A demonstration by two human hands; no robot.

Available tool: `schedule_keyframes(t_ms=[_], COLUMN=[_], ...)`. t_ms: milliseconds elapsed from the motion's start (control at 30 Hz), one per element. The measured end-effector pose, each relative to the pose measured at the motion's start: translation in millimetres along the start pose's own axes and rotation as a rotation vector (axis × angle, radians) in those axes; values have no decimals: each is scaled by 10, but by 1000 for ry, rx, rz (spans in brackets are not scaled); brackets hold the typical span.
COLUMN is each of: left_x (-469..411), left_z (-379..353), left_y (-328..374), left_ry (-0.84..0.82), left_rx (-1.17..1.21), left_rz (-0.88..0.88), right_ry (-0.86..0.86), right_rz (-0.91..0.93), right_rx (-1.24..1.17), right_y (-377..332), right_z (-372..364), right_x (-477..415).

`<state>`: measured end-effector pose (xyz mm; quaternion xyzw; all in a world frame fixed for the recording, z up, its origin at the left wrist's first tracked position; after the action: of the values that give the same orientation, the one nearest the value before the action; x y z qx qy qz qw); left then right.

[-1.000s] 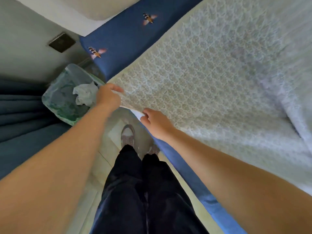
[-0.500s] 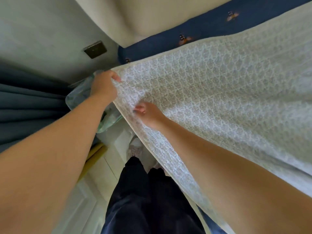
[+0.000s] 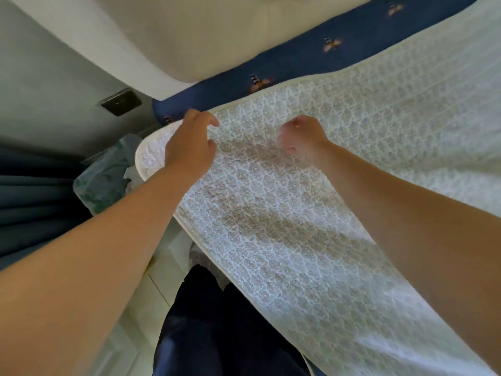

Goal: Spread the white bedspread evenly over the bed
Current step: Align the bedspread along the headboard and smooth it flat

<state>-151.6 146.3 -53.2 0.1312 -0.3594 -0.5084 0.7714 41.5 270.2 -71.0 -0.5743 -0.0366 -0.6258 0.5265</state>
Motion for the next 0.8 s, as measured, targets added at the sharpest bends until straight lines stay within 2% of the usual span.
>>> schedule_keyframes(t_ms=[67,200,267,467,700,800], left_x=[-128,-518,-695,-982,-1034,-1015], left_z=[-66,-152,-216,-304,-165,-157], left_y=[151,433,433,232,-7,-37], left_ry=[-30,-52,-80,-82,-59,-69], left_rx=[-20,-18,-22,-107,-157,-109], left_rz=[-1,-65,-39,0,-71,-86], right_ry=[25,217,252,187,115,180], right_rz=[-44,4,-21,-188,-321,-262], right_rx=[-28,65,78,-96,-25,-79], right_y=[22,-44,-107,-228,-349,-375], right_z=[193,675,807,836,908,871], right_x=[-60,-324,-492,-842,-1066,-1157])
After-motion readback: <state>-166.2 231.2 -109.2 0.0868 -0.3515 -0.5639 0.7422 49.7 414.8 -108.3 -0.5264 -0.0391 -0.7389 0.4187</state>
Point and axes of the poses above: each hand's wrist, its own x-axis away from the middle knuckle, its own z-axis out of the back of the hand, y = z × x, the point moved 3 cm from there along -x, towards the middle knuckle, and after that the axes turned 11 degrees about -y, right-handed, at the moved point
